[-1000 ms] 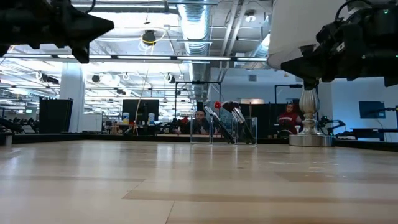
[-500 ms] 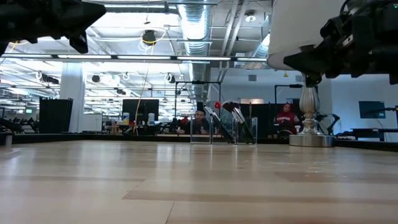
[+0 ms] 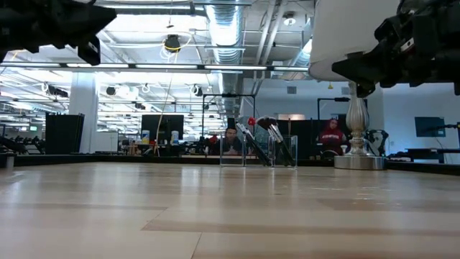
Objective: Put items in baskets/containers
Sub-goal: Return to Home Position
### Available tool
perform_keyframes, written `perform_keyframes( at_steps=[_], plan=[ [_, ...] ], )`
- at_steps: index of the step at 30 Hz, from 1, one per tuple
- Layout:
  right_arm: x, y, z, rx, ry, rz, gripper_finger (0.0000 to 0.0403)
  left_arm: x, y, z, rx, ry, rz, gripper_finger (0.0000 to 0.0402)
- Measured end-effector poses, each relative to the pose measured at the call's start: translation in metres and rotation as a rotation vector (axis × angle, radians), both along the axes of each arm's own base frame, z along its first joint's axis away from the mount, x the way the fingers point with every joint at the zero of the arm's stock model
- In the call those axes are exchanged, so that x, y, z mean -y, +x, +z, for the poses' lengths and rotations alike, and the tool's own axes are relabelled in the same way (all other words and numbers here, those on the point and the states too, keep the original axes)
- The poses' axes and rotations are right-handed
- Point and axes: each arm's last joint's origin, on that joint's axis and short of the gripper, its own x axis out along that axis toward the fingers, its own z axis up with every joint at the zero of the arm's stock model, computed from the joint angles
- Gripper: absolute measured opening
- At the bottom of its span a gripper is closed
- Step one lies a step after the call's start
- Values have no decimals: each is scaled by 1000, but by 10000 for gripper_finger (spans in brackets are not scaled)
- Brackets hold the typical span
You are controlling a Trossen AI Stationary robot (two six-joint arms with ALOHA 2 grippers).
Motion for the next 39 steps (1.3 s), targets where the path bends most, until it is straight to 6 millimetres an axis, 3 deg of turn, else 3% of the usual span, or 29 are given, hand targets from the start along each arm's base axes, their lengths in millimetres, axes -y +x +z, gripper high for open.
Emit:
perform_keyframes(
  at_steps=[10,16,28,39],
  plan=[
    [0,-16,7,2,-31,-1,1,-3,-9,-7,-70,-16,-32,6],
    [0,-22,4,-42,-34,1,1,-5,-14,-2,-17,-21,-30,6],
    [0,-24,4,-39,-58,2,1,-10,-20,-1,6,10,8,6],
    [0,-24,3,-48,-75,2,1,-23,-16,-10,-80,14,114,6]
  ],
)
